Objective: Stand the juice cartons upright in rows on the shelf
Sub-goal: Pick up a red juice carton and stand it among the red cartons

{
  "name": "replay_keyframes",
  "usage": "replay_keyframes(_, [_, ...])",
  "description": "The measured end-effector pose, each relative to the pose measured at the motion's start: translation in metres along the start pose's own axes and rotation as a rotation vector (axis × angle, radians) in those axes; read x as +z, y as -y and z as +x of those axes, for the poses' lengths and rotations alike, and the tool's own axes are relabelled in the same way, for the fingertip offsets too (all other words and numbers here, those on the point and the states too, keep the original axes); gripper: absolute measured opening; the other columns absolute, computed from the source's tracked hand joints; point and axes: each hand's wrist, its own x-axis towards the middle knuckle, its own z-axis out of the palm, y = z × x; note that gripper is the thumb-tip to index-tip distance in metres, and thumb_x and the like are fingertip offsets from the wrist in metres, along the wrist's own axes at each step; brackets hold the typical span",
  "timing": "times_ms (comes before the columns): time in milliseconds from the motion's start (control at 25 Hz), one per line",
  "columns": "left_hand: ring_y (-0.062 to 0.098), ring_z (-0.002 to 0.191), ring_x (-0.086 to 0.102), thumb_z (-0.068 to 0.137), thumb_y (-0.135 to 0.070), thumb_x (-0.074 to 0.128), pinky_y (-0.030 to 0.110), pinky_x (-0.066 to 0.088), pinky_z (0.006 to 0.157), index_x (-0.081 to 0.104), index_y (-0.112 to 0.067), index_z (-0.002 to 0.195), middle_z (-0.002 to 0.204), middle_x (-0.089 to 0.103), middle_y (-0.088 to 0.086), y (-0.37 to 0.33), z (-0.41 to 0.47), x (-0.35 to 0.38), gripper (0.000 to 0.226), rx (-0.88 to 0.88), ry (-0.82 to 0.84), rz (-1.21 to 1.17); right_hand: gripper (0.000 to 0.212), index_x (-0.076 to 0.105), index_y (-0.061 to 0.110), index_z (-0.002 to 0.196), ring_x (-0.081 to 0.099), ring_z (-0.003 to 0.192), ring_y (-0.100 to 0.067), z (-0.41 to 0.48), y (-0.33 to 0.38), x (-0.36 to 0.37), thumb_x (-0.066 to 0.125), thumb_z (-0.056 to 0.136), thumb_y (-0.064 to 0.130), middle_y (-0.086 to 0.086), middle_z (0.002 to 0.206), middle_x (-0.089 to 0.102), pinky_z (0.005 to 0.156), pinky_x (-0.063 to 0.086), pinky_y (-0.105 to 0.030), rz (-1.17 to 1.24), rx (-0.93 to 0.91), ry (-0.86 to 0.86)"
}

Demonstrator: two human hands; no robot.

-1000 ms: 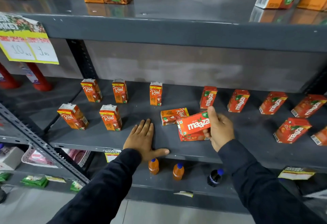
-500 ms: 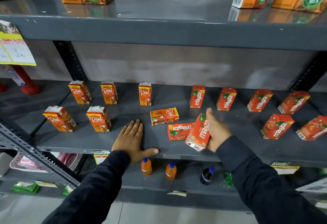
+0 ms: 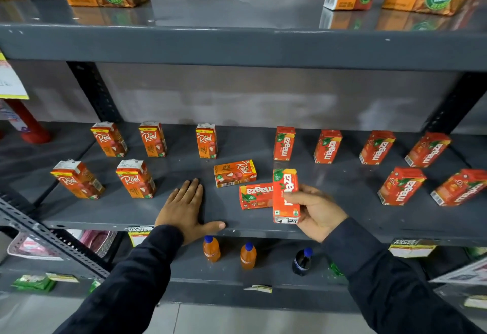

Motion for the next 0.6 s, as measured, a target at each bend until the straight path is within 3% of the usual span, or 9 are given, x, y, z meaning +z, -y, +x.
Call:
replay_keyframes(160, [0.018,0.146,-0.009,0.056,-0.102,0.015,0.038,-0.004,0.117,0.000,-0.014,0.152,0.160,-0.006,0.003,0.000,0.001,0.000,0.131,-0.006,-0.010,0.002,0.041,0.062,0.015,0.114,0.070,0.093,-0.022,-0.003,0.012,-0.040,0.064,0.076,0.000,-0.005,0.104,0.073,0.074,0.058,-0.044,0.020,-0.105,0.014])
replay_keyframes(400, [0.018,0.145,-0.009,0.053,-0.103,0.013,0.038,-0.004,0.117,-0.002,-0.015,0.152,0.160,-0.008,0.003,-0.003,0.002,-0.002,0.133,-0.036,0.024,0.039,0.057,0.045,0.007,0.136,0.061,0.105,-0.014,0.014,0.015,-0.104,0.056,0.084,-0.011,-0.006,0.119,0.062,0.093,0.051,-0.033,-0.234,-0.487,-0.270])
replay_keyframes(600, [0.019,0.146,-0.009,0.051,-0.103,0.007,0.039,-0.003,0.118,-0.003,-0.014,0.152,0.160,-0.008,0.004,-0.008,-0.003,-0.006,0.135,-0.057,0.044,0.052,0.056,0.048,0.018,0.131,0.063,0.099,0.004,0.020,0.021,-0.136,0.065,0.082,-0.002,0.004,0.116,0.063,0.078,0.052,-0.014,-0.509,-0.506,-0.218])
